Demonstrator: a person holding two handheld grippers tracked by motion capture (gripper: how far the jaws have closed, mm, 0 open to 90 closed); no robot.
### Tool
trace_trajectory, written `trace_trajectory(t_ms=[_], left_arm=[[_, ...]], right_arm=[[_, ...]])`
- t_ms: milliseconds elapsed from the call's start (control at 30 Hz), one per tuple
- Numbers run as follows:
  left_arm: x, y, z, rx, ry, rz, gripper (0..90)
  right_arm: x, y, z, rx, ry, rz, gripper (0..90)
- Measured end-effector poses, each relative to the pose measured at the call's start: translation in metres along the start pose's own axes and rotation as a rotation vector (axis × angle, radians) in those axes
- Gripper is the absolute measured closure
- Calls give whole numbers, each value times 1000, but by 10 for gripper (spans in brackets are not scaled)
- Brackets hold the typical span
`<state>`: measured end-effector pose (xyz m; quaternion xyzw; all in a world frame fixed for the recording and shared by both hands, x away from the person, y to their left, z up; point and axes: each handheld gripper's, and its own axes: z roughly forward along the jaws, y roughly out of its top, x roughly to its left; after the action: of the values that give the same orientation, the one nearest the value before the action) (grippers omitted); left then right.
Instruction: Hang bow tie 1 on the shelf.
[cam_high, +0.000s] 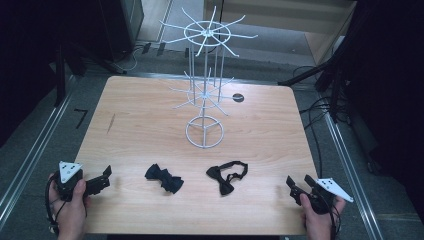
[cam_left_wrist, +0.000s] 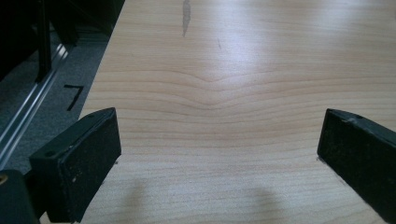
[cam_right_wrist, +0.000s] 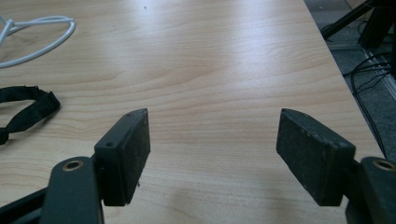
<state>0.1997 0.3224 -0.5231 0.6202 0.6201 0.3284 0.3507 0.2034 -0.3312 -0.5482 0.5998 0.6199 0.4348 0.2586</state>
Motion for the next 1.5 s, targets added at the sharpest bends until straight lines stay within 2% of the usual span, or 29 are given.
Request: trace_trajectory(t_ms=[200, 233, 300, 433, 533, 633, 700, 733, 1067, 1200, 1367, 1400, 1500], left_arm=[[-3, 0, 1, 6, 1, 25, 0], [-3, 0, 0, 6, 0, 25, 0], [-3, 0, 0, 1, 1, 21, 0], [-3, 0, 0, 1, 2, 18, 0], [-2, 0, 1, 7, -3, 15, 0], [0, 0, 1, 21, -22, 0, 0], [0, 0, 1, 21, -25, -2, 0], [0, 0, 1, 19, -27, -6, 0], [-1, 0, 1, 26, -25, 3, 0], [-1, 0, 1, 26, -23, 2, 0], [-1, 0, 2, 31, -23, 4, 0], [-1, 0, 2, 30, -23, 4, 0], [-1, 0, 1, 28, -25, 4, 0]], right_arm=[[3, 2, -3, -23, 10, 10, 285], [4, 2, -4, -25, 12, 16, 285], [5, 4, -6, -34, 45, 26, 291], [7, 4, -7, -37, 52, 23, 294], [13, 6, -9, -42, 60, 20, 307], [19, 8, -10, -40, 41, -8, 317], [21, 9, -10, -40, 45, -11, 317], [25, 11, -10, -43, 60, -4, 320], [38, 15, -11, -57, 96, -11, 339], [47, 17, -11, -64, 101, -24, 366], [63, 20, -8, -58, 131, -19, 395], [66, 21, -6, -61, 138, -31, 400], [70, 21, -5, -58, 142, -32, 416]])
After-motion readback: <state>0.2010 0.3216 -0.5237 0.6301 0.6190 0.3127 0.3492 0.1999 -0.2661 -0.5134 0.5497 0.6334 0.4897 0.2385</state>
